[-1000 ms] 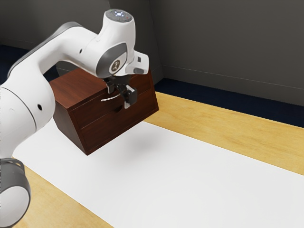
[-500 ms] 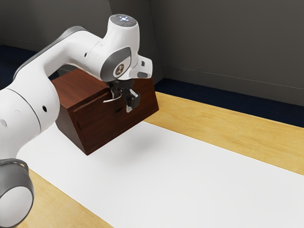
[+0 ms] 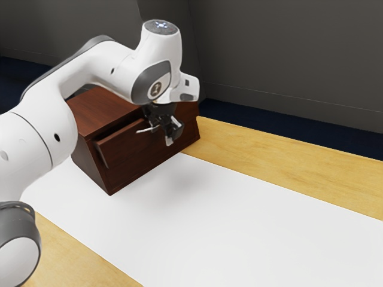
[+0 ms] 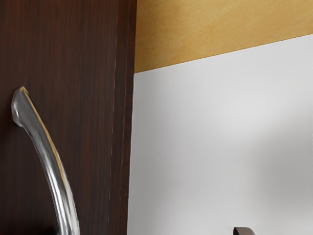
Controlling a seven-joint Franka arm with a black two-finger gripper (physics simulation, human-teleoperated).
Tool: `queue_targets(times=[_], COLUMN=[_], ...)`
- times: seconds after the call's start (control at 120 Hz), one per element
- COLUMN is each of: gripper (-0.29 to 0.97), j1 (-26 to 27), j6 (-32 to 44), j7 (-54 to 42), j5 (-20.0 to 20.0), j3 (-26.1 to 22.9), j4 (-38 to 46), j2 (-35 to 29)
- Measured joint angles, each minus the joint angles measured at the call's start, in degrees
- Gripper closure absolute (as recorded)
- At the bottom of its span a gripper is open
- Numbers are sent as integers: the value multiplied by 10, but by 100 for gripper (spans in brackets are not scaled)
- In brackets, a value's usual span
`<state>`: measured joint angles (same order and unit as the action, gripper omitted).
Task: Pull the drawer handle with one arm to open the drawer
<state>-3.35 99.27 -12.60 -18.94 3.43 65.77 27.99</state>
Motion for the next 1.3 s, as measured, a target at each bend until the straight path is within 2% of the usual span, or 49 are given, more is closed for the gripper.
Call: queue_targets(times=[0.458,0.975,1.058,1.3], gripper=[51,51,56,42], j1=[2,16,19,23], j6=[-3,-5,-5,-5], j7=[4,6,5,6], j5=[25,48,53,63], j3=[-6,-7,-9,-7], j4=[13,34,40,57], j2=[-16,-36,-43,-60])
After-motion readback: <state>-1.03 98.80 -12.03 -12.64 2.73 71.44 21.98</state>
